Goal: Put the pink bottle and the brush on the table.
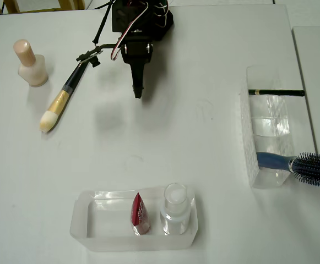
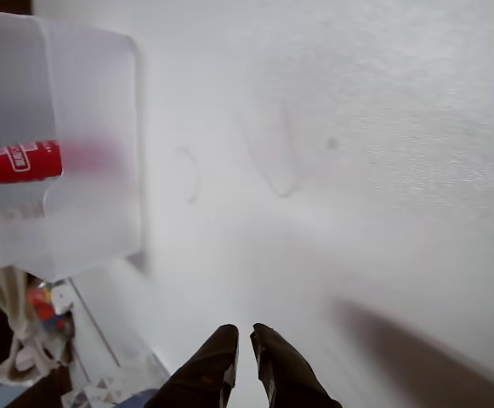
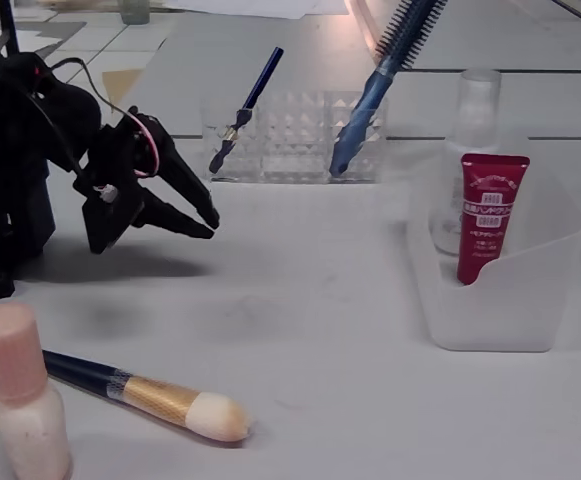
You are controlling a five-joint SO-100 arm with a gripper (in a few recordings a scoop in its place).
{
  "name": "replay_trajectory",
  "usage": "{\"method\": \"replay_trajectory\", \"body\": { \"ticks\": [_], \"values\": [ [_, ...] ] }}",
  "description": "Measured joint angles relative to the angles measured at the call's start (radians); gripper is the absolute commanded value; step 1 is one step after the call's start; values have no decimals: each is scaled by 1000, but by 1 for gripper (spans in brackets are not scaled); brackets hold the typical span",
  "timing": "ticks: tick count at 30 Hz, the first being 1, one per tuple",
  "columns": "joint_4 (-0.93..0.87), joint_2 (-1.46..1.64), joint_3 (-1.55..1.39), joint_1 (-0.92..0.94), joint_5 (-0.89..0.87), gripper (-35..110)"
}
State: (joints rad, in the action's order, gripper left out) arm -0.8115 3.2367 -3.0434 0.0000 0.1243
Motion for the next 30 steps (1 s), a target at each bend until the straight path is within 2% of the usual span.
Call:
{"method": "replay_trajectory", "body": {
  "ticks": [8, 30],
  "values": [
    [-77, 55, 0, -2, 0, 0],
    [-78, 55, 0, 11, 0, 0]
  ]
}}
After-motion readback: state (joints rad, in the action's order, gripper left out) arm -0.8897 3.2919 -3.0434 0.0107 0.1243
